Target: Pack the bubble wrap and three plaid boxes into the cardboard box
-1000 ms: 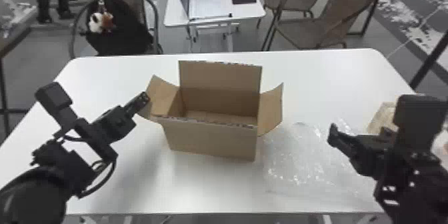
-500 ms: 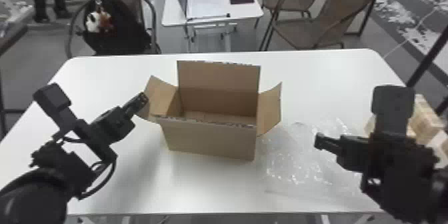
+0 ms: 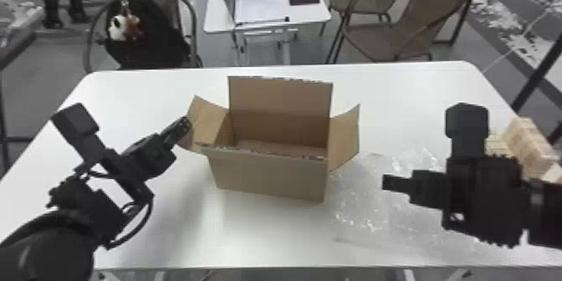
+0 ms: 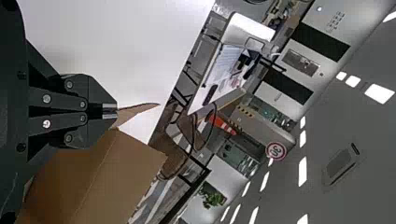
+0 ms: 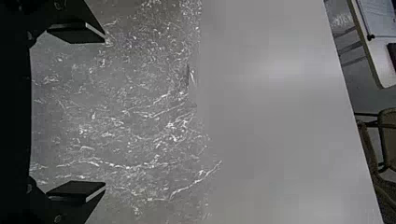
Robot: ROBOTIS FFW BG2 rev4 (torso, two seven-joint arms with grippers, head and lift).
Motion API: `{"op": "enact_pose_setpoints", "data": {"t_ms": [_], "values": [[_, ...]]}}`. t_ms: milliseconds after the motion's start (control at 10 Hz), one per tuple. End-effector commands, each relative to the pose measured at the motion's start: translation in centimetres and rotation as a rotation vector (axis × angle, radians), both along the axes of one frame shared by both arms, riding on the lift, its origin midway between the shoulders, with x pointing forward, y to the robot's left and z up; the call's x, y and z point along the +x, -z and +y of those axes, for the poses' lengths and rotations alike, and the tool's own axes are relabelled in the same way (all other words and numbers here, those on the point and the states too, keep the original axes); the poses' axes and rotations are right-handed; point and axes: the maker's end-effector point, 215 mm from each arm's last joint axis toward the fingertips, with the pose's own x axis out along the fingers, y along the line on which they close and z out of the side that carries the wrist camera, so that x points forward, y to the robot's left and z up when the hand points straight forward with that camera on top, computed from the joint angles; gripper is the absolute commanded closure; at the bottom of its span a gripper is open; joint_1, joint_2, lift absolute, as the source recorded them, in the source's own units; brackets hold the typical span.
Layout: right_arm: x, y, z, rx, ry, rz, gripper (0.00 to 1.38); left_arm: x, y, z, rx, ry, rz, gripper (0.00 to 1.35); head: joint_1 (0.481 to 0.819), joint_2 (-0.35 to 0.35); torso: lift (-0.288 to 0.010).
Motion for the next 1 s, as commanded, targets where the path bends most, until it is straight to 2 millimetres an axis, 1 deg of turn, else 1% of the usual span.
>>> {"op": "enact_pose_setpoints", "data": {"t_ms": [0,100,300,400,500,600,700,800,900], "values": [[0.0,1.4,0.6,0.025,0.000,0.043,0.20,0.0,0.1,0.0,0.001,-0.002,0.001,1.21,0.695,0.072,-0.174],[0.0,2.3,0.2,0.021,0.011,0.065,0.24,0.0,0.1,-0.1,0.004,-0.002,0.001,1.21,0.695,0.077,-0.174],[1.3,3.6,0.3,0.086,0.025,0.022,0.28,-0.1,0.2,-0.1,0.007,-0.004,0.001,1.21,0.695,0.078,-0.174],[1.3,3.6,0.5,0.106,0.042,0.003,0.57,-0.1,0.2,0.1,0.008,-0.009,-0.002,1.21,0.695,0.086,-0.174],[1.3,2.5,1.1,0.120,0.033,-0.030,1.12,-0.1,0.2,0.1,0.011,-0.009,-0.003,1.21,0.695,0.083,-0.174],[1.5,0.7,1.9,0.138,0.016,-0.065,1.14,-0.2,0.3,0.2,0.011,-0.011,-0.001,1.21,0.695,0.084,-0.174],[2.0,-1.8,2.2,0.159,0.001,-0.120,1.15,-0.3,0.5,0.3,0.014,-0.014,0.004,1.21,0.695,0.092,-0.174],[1.8,-4.1,2.8,0.212,-0.024,-0.142,1.15,-0.3,0.6,0.3,0.018,-0.017,0.005,1.21,0.695,0.097,-0.174],[1.7,-6.6,3.0,0.223,-0.069,-0.166,1.15,-0.2,0.6,0.3,0.023,-0.019,0.006,1.21,0.695,0.103,-0.174]]}}
